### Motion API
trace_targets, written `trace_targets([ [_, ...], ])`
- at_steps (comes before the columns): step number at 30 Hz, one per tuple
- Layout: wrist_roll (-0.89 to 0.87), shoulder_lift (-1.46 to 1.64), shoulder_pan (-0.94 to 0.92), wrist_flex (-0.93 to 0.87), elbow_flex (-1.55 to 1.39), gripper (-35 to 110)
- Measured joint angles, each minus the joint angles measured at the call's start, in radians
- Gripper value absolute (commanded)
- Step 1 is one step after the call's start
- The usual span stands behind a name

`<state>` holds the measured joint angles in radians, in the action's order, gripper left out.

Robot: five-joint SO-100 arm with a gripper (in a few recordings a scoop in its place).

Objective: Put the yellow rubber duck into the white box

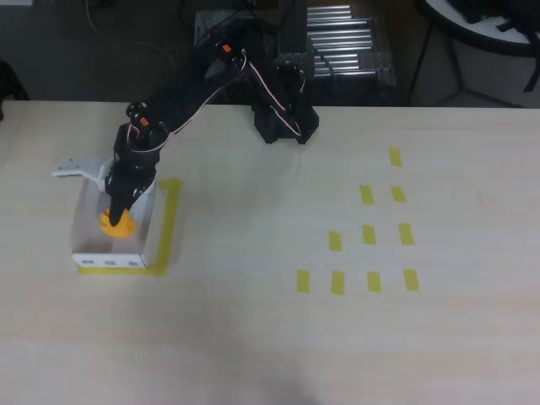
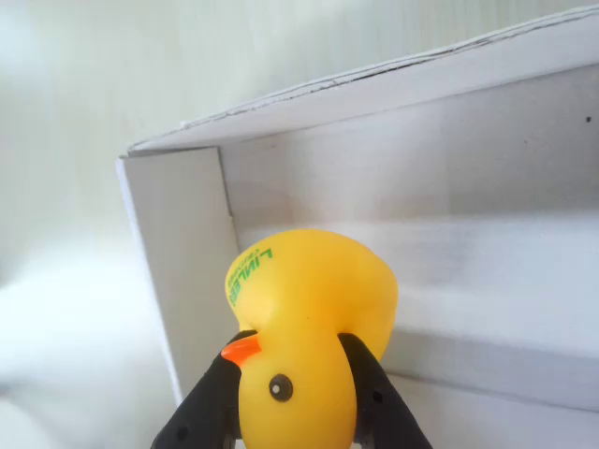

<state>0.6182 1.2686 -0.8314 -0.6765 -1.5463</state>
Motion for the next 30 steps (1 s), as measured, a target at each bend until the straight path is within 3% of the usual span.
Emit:
trace_targets([
  [5,0.0,0.0,-0.009,0.058,-0.029,2],
  [8,0.0,0.0,-0.018,0.081,-0.029,22],
  [18,0.0,0.0,-0.017,0.107,-0.046,33],
  [24,0.0,0.009,-0.015,0.107,-0.048,30],
  [30,-0.075,0.161,0.029,0.051,-0.063,5],
])
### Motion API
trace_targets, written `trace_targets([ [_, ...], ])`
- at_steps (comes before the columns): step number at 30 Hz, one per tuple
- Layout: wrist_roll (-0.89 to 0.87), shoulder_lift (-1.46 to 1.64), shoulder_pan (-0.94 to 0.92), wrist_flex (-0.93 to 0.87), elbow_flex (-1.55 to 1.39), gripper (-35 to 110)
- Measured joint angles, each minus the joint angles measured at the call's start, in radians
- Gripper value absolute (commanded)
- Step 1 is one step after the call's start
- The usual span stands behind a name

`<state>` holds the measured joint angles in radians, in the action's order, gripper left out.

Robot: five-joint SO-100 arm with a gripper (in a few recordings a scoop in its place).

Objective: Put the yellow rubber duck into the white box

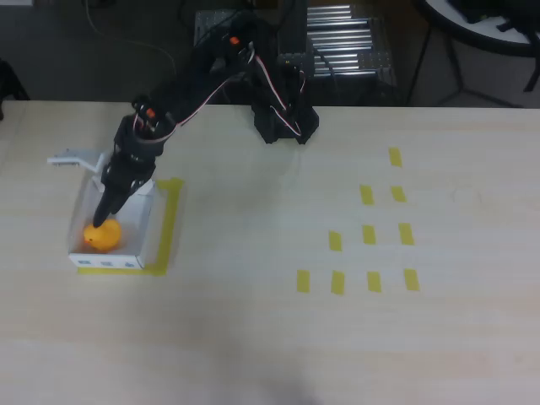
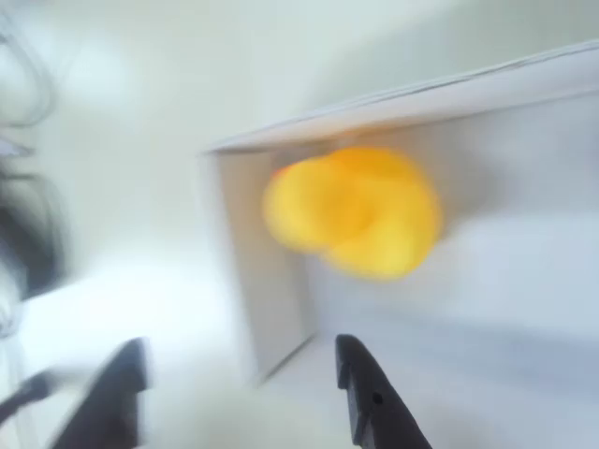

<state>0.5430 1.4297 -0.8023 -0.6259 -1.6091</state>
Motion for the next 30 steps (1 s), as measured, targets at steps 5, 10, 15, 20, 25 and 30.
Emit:
trace_targets([
  [5,-0.175,0.201,0.1,-0.153,0.026,0],
  [10,-0.282,0.469,0.262,-0.242,0.034,0],
  [15,-0.295,0.87,0.508,-0.245,-0.129,0],
  [20,-0.387,1.266,0.716,-0.183,-0.5,0],
  [25,-0.491,1.58,0.838,-0.213,-0.815,4],
  [30,-0.595,1.736,0.887,-0.224,-1.062,0],
])
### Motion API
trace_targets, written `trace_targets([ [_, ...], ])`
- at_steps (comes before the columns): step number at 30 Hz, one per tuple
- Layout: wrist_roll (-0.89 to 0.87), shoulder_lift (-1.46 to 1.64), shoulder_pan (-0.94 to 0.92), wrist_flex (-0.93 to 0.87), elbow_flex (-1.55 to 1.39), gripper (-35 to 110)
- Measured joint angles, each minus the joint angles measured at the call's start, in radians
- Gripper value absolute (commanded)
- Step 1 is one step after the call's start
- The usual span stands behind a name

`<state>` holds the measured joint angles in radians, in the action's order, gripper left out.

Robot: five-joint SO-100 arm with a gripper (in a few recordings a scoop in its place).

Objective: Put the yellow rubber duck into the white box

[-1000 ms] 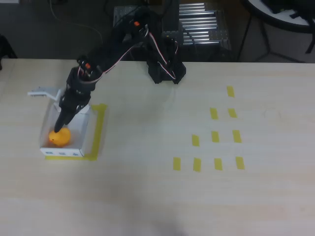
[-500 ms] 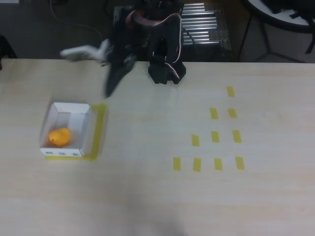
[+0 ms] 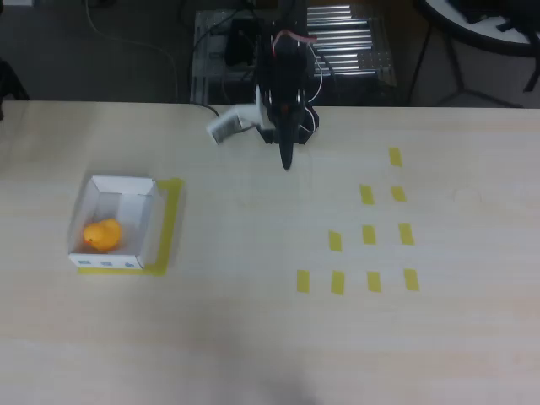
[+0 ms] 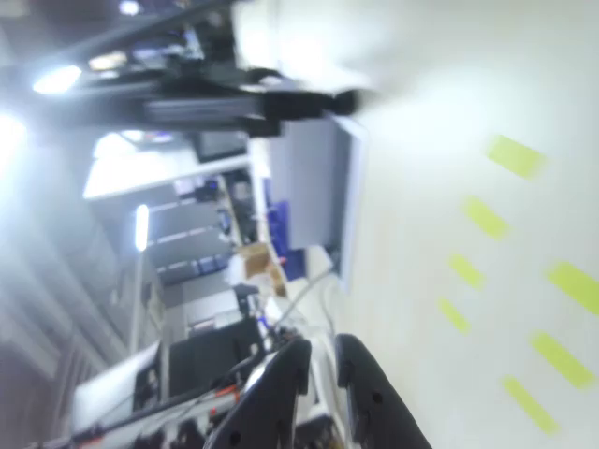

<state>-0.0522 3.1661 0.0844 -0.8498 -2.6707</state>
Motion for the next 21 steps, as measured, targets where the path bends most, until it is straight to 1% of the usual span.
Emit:
trace_targets([
  [3,-0.046,0.067,0.009,-0.002,-0.12,0],
  [7,-0.092,0.12,0.006,-0.049,-0.225,0],
  [14,-0.14,0.12,0.005,-0.169,-0.302,0],
  [21,-0.147,0.12,0.0,-0.176,-0.365,0],
])
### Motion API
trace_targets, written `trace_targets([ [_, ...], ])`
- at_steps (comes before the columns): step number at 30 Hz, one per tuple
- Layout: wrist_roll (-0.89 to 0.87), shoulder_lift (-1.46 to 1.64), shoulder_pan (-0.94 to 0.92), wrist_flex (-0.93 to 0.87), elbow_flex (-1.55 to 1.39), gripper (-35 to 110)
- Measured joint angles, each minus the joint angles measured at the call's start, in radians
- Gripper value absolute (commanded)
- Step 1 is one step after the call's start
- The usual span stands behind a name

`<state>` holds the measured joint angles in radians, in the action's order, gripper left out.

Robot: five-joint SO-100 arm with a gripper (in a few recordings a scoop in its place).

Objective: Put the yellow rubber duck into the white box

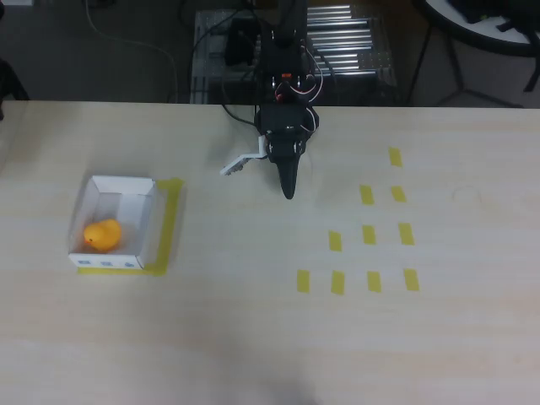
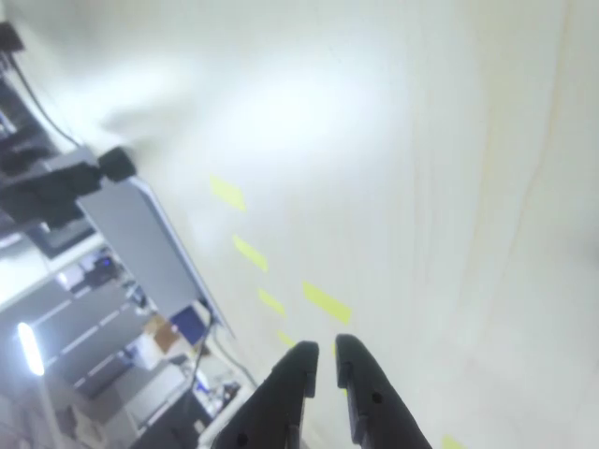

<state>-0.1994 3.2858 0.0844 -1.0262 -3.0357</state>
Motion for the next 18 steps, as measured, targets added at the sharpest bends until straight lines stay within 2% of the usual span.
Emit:
trace_targets([
  [18,0.0,0.0,-0.014,0.0,-0.002,0],
])
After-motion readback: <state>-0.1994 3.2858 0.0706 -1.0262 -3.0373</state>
